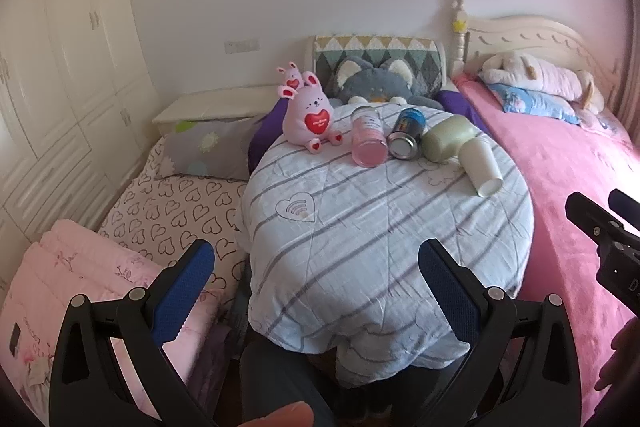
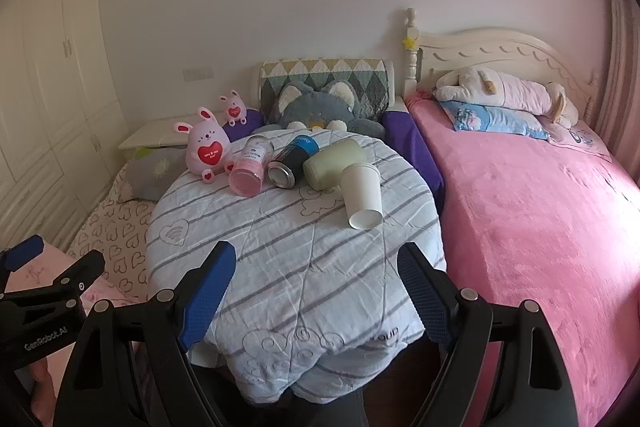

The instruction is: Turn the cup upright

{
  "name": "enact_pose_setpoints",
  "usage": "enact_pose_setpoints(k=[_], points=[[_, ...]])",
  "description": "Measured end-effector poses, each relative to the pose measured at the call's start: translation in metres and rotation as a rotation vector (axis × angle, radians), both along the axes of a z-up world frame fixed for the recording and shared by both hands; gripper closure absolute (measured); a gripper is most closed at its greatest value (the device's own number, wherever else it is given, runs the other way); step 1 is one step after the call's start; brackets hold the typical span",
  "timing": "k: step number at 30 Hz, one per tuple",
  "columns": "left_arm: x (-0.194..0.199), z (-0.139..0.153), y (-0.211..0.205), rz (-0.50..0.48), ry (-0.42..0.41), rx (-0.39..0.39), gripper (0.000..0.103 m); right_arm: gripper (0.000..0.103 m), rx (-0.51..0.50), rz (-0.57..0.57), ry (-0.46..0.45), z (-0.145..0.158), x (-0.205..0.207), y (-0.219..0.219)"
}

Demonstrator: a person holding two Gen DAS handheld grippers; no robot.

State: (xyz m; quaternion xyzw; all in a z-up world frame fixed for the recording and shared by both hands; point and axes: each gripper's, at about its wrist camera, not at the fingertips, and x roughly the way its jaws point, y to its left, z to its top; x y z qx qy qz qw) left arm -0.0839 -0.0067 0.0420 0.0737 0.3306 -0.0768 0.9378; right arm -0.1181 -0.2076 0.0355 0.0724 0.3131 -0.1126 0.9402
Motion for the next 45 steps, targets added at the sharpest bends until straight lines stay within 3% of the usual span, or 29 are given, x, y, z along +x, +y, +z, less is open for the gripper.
enact_pose_setpoints(k=[10,26,36,45], points=[[-0.035,0.012,0.012,0.017,-0.043,-0.006,0.0,0.019,-0.005,0.019,-0.037,0.007,-0.031,0.012],[-0.045,0.011,0.017,0.021,-0.048,-0.017,0.0,0.019,-0.015,0.032,-0.043,0.007,-0.039,0.022],[-0.005,0.003,0.024,0.023,0.014,-0.014,0.0,0.019,-0.015,0.039,0.01,0.003,-0.012,0.026],[0.066,-0.02,0.019,0.044,0.069,0.008,0.0,0.019,-0.004,0.086,0.093,-0.019,0.054,0.033]])
